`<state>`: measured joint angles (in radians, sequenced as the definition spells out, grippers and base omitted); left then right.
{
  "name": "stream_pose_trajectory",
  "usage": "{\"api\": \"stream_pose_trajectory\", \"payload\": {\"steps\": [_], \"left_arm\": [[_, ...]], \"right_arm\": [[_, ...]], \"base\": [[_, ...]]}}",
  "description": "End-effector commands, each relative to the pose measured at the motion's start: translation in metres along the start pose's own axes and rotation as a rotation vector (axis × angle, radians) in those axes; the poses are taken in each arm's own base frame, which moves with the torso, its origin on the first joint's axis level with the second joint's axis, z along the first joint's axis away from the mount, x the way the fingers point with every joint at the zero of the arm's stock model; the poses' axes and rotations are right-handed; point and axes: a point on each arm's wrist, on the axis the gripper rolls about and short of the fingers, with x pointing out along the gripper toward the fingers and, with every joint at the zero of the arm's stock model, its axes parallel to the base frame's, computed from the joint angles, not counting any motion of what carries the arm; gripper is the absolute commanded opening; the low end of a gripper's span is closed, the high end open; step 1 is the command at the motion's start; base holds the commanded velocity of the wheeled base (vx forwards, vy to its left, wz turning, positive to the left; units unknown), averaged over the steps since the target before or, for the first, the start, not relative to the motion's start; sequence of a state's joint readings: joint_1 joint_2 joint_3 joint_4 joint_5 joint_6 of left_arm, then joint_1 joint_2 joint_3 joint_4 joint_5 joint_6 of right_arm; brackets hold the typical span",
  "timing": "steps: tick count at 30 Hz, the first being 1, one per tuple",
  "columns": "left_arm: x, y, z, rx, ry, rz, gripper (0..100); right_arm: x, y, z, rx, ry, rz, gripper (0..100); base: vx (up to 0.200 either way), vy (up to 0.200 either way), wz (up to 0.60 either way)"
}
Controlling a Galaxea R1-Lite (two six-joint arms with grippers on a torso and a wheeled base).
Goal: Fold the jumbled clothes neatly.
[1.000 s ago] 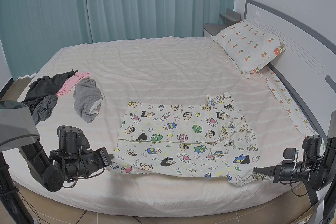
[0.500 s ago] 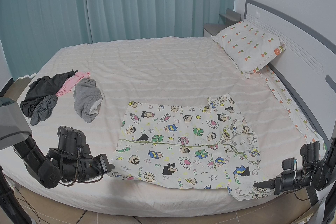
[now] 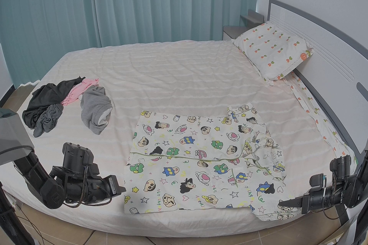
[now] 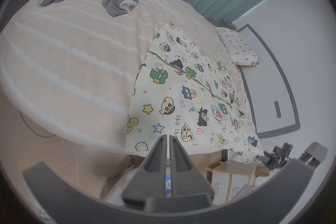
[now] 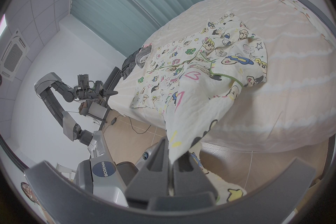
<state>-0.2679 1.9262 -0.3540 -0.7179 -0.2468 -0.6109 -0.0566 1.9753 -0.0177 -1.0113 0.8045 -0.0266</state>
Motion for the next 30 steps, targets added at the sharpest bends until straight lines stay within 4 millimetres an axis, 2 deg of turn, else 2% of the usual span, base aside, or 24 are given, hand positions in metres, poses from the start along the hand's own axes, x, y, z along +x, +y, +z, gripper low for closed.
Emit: {"api": "stream_pose_trajectory", "payload": {"steps": [1,4,5,15,24,30], "left_arm": [[0.013,0.011,-0.006,0.105,0.052,0.038,0],[0.022,0.018,-0.012,0.257,0.092,0.051,0],[0.027,0.020,-0.014,0.290,0.109,0.057,100],[0.056,0.032,-0.024,0.628,0.158,0.056,100],[0.084,0.025,-0.032,0.854,0.163,0.149,100],[0.097,0.012,-0.033,0.903,0.150,0.127,100]], "right_arm": [[-0.001,0.002,-0.004,0.013,0.011,0.001,0],[-0.001,0.001,-0.004,0.014,0.012,0.000,0],[-0.001,0.001,-0.004,0.014,0.013,0.000,0],[-0.001,0.001,-0.005,0.016,0.015,0.001,0],[-0.001,0.001,-0.003,0.002,0.002,0.000,0],[-0.001,0.001,-0.003,0.006,0.002,0.001,0]], "base": [[0.000,0.000,0.00],[0.000,0.000,0.00],[0.000,0.000,0.00],[0.000,0.000,0.00],[0.000,0.000,0.00],[0.000,0.000,0.00]]}}
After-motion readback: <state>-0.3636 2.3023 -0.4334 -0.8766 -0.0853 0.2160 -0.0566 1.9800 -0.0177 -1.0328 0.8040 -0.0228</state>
